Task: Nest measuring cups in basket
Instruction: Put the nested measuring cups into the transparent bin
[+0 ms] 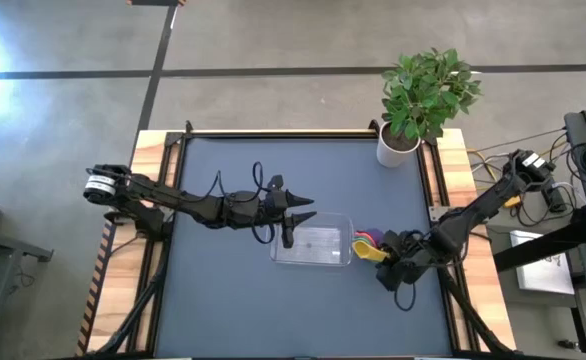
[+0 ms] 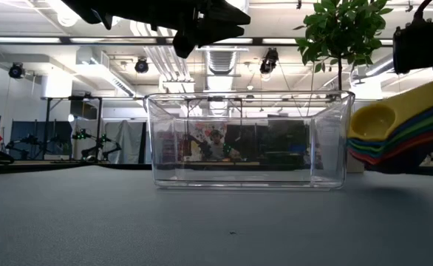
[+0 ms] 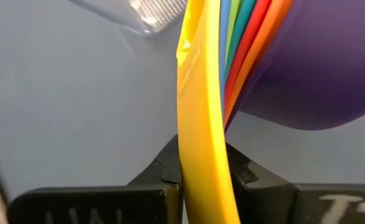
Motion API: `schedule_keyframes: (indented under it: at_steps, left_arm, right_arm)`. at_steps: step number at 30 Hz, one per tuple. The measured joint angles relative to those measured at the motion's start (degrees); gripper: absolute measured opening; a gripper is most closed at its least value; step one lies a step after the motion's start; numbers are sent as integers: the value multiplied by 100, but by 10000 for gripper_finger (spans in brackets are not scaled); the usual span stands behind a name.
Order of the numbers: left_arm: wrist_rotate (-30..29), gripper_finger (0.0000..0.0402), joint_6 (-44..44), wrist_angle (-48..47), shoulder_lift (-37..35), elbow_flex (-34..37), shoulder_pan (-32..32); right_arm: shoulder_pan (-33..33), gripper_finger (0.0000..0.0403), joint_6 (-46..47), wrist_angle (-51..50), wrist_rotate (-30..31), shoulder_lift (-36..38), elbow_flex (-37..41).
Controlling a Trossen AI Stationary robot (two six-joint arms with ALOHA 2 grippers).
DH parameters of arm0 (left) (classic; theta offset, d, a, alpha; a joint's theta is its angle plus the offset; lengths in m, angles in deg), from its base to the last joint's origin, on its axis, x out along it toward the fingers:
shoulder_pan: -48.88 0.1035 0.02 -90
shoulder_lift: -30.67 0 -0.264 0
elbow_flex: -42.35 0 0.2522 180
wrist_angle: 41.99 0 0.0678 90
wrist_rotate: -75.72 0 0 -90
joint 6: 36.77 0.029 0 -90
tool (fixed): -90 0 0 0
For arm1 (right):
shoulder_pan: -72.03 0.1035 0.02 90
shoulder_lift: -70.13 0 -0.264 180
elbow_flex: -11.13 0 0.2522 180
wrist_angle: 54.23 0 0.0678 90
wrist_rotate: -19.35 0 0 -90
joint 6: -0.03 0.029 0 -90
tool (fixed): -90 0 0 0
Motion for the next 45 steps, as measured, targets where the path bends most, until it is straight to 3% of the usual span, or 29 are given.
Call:
schedule_keyframes:
  at_steps: [11, 16, 20, 25, 29, 37, 45]
  left_arm:
    - [0, 130, 0, 2, -1, 0, -2]
    - [0, 130, 0, 2, 0, 0, -2]
    - [0, 130, 0, 2, 1, 0, 0]
    - [0, 130, 0, 0, 0, 0, 0]
    - [0, 130, 0, 0, 1, 0, 0]
    - [-1, 130, 4, 0, 0, 0, 0]
    - [-2, 130, 15, 0, 0, 0, 0]
  right_arm:
    - [0, 36, 619, 2604, -39, 1291, 1832]
    - [2, 44, 948, 2869, 0, 1731, 2286]
    - [2, 109, 963, 2273, -132, 2027, 2319]
    - [0, 193, 1158, 144, -143, 2181, 1833]
    - [0, 243, 877, -926, -131, 2162, 1265]
    - [0, 302, 512, -1921, 468, 1918, 264]
    - [0, 334, 738, -2145, 652, 1021, -71]
